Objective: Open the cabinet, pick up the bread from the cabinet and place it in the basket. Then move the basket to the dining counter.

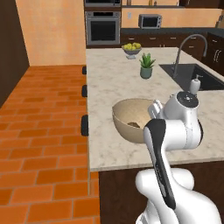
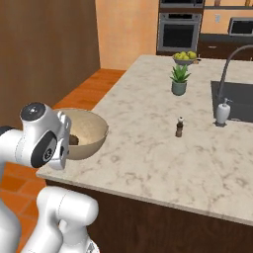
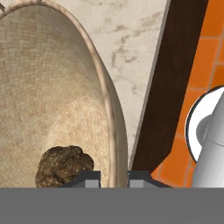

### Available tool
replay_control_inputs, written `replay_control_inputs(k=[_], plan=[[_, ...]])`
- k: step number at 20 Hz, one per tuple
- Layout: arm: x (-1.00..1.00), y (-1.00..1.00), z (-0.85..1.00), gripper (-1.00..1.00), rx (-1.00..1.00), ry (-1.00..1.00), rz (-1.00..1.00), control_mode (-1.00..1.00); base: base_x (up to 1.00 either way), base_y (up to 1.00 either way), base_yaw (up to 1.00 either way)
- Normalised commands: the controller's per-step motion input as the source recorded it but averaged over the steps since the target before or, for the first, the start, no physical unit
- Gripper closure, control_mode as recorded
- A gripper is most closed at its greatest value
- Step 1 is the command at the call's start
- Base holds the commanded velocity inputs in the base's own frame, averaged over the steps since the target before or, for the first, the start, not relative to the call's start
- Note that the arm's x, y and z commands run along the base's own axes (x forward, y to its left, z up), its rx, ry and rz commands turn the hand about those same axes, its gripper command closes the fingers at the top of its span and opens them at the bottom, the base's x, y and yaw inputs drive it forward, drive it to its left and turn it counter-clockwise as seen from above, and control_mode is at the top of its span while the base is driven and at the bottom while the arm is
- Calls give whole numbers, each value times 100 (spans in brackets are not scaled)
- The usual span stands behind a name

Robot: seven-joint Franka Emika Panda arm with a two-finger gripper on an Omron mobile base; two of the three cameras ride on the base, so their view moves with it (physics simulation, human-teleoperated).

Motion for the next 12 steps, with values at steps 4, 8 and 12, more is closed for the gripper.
replay_control_inputs(k=[4,8,12], plan=[[0,0,0,100,0,0,0,100,69,0,0],[0,0,0,100,0,0,0,100,41,0,0],[0,0,0,100,0,0,0,100,1,0,0]])
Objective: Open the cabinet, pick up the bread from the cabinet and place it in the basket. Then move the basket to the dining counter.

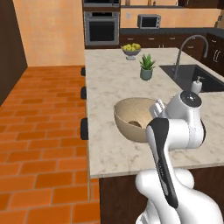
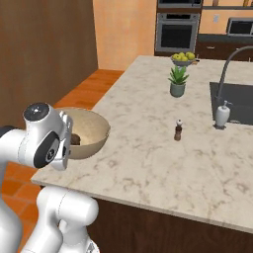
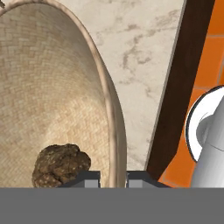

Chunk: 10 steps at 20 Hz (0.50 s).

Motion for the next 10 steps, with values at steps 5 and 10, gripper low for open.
replay_control_inputs(k=[5,10], plan=[[92,-31,-12,100,-1,10,0,-100,0,0,0],[100,-70,-18,100,-4,16,0,-100,0,0,0]])
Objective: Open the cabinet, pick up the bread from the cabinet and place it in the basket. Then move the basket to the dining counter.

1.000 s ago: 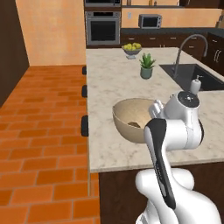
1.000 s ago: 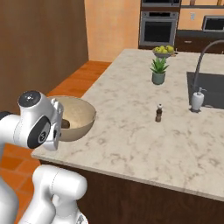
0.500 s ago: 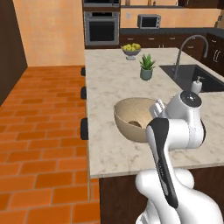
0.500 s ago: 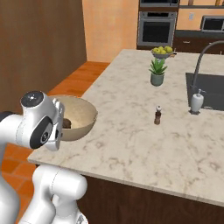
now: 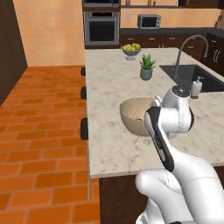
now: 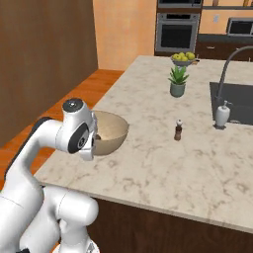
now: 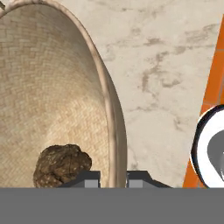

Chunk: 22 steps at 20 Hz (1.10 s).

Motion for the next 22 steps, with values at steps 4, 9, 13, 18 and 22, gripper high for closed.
replay_control_inputs(k=[4,9,13,18,22], plan=[[100,-48,-26,100,0,0,5,-100,0,0,0],[100,-14,-41,100,0,0,11,-100,0,0,0],[100,6,-30,100,0,0,6,-100,0,0,0],[100,20,-13,100,0,0,0,-100,0,0,0],[83,4,-7,100,0,0,0,-100,0,0,0]])
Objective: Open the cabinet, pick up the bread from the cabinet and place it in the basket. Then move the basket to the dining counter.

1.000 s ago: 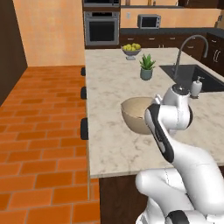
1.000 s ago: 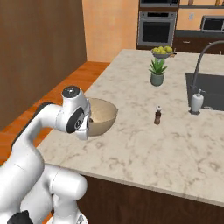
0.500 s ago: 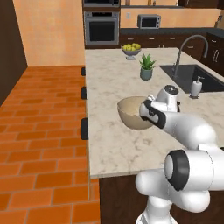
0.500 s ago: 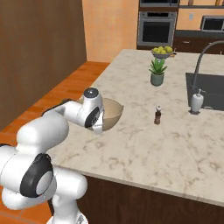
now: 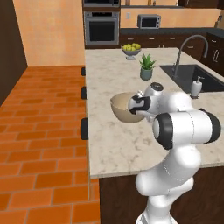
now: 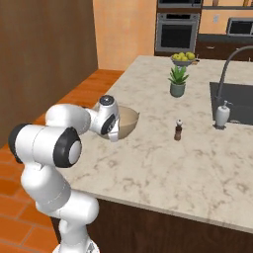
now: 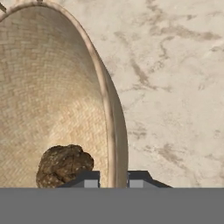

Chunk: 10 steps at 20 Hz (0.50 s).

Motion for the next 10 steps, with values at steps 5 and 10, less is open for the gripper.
replay_control_inputs(k=[5,10], plan=[[7,0,-56,100,0,4,0,-100,0,0,0],[38,0,-62,100,0,0,0,-100,0,0,0]])
